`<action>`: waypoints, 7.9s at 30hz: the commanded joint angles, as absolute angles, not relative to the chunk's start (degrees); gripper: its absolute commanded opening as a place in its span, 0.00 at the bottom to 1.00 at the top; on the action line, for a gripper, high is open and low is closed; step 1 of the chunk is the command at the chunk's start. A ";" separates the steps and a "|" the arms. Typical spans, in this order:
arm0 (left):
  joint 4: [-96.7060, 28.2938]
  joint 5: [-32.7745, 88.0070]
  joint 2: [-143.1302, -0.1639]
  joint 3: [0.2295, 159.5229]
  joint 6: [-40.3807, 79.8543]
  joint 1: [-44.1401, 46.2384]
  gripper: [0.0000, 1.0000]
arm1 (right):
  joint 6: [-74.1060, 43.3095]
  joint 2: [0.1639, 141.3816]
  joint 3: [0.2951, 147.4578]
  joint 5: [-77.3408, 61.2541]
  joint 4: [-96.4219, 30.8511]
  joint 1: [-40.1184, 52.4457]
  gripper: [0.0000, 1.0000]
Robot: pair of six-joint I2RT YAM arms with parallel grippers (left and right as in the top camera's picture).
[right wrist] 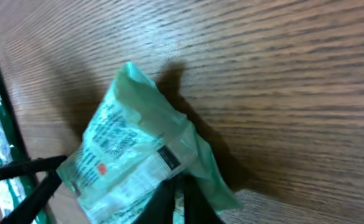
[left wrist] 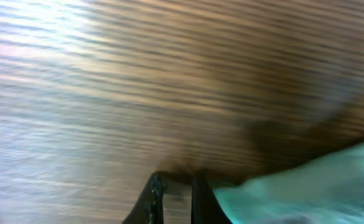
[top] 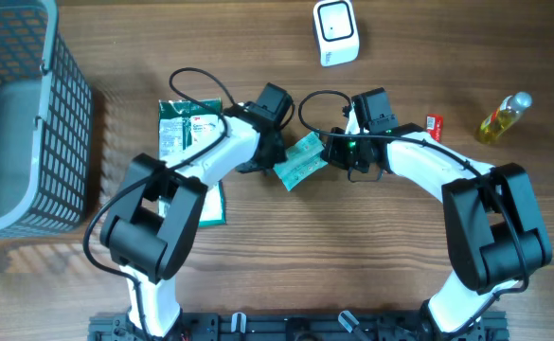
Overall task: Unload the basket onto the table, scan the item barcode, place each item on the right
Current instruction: 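Release the pouch with the right gripper and move it right, then return the right gripper to the pouch and grasp its edge, then lift the light green pouch up toward the scanner with the right gripper, then carry the pouch right and set it down beside the red tube, then move the right gripper left and grasp the green gloves pack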
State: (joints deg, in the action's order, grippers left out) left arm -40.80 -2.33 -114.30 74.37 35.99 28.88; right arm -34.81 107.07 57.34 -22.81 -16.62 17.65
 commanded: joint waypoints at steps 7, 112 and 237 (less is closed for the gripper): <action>-43.11 5.82 -105.67 74.26 36.23 24.62 0.04 | -25.80 106.80 63.05 -29.41 -28.51 16.80 0.70; -37.98 0.38 -102.00 76.14 15.38 4.34 1.00 | 13.98 94.06 84.95 -42.35 -64.73 5.96 0.04; -37.98 0.38 -102.00 76.14 15.38 4.34 1.00 | -26.39 100.92 55.70 -26.11 -18.74 25.32 0.92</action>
